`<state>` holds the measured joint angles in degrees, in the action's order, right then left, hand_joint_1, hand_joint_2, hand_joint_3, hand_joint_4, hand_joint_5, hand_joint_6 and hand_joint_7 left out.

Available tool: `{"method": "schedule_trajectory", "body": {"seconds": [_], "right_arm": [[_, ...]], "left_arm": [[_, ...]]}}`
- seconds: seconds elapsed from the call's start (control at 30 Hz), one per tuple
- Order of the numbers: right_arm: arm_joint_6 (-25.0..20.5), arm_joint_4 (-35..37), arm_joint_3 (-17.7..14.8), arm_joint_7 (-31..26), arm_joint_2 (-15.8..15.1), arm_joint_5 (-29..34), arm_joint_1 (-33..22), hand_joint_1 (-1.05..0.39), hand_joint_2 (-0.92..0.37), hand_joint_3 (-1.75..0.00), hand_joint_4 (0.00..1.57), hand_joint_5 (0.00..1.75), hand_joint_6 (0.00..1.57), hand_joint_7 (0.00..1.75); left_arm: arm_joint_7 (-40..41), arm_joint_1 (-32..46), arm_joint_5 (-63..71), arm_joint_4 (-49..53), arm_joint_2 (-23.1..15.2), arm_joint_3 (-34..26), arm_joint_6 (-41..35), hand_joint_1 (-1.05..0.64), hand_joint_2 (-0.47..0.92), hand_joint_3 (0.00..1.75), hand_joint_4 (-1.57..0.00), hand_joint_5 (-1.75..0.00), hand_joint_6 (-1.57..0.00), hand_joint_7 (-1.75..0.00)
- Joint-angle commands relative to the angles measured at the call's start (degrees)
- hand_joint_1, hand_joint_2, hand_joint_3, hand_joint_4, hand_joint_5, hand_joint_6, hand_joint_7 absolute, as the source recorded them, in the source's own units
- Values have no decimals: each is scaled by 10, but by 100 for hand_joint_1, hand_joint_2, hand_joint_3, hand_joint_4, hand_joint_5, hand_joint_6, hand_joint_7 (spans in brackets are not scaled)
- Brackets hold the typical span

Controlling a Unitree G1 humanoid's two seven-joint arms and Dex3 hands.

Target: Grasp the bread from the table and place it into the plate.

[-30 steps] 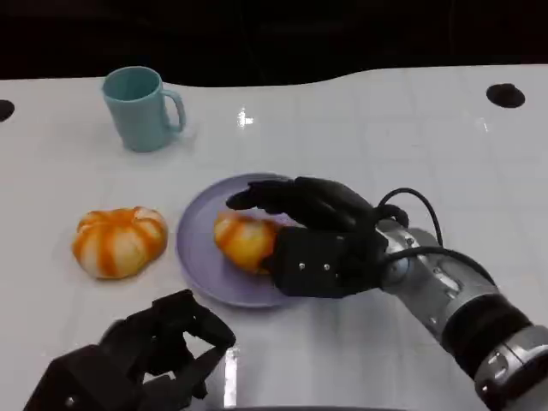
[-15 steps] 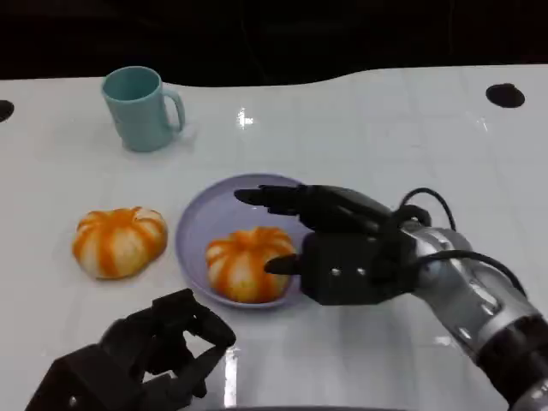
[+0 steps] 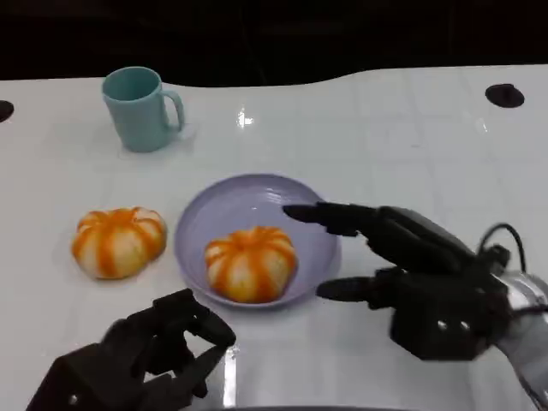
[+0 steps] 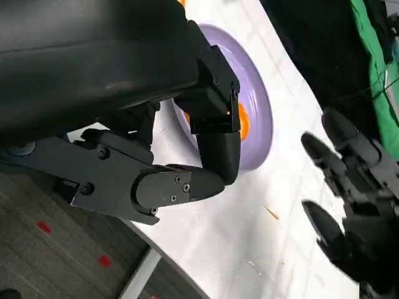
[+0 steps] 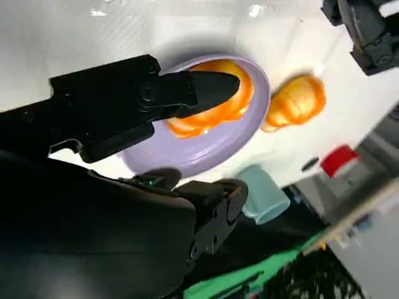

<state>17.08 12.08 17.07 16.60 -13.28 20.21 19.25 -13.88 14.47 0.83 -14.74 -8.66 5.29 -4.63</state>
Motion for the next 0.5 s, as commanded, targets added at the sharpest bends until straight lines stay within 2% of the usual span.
{"method": "schedule_trajectory", "body": {"seconds": [0.03, 0.1, 0.2, 0.3, 0.4, 0.5], "right_arm": [[42, -22, -37, -34, -9, -31, -46, -40, -92, -10, 65, 64, 66, 23], [59, -28, -49, -41, -9, -44, -64, -29, -92, -7, 72, 91, 81, 32], [78, -39, -63, -43, -20, -53, -88, -21, -90, -12, 75, 113, 92, 43], [86, -59, -74, -44, -31, -52, -112, -17, -51, -91, 77, 139, 97, 72], [69, -96, -82, -42, -43, -43, -139, -16, -41, -116, 82, 155, 98, 92], [30, -140, -86, -27, -52, -43, -166, -15, -42, -119, 81, 168, 94, 106]], "left_arm": [[3, 0, -3, 0, -2, -2, -1, -37, 92, 47, -65, -175, -60, -134], [2, -1, -2, 0, -2, -2, -1, -37, 92, 47, -64, -175, -59, -134], [2, -1, -1, 0, -3, -2, 2, -37, 92, 47, -65, -175, -59, -134], [3, 0, 1, -1, -4, -2, 2, -38, 92, 47, -66, -175, -59, -134], [2, 1, 0, -2, -4, -3, 2, -39, 92, 47, -66, -175, -59, -134], [1, 2, -1, -4, -5, -3, 0, -39, 92, 47, -66, -175, -60, -134]]}}
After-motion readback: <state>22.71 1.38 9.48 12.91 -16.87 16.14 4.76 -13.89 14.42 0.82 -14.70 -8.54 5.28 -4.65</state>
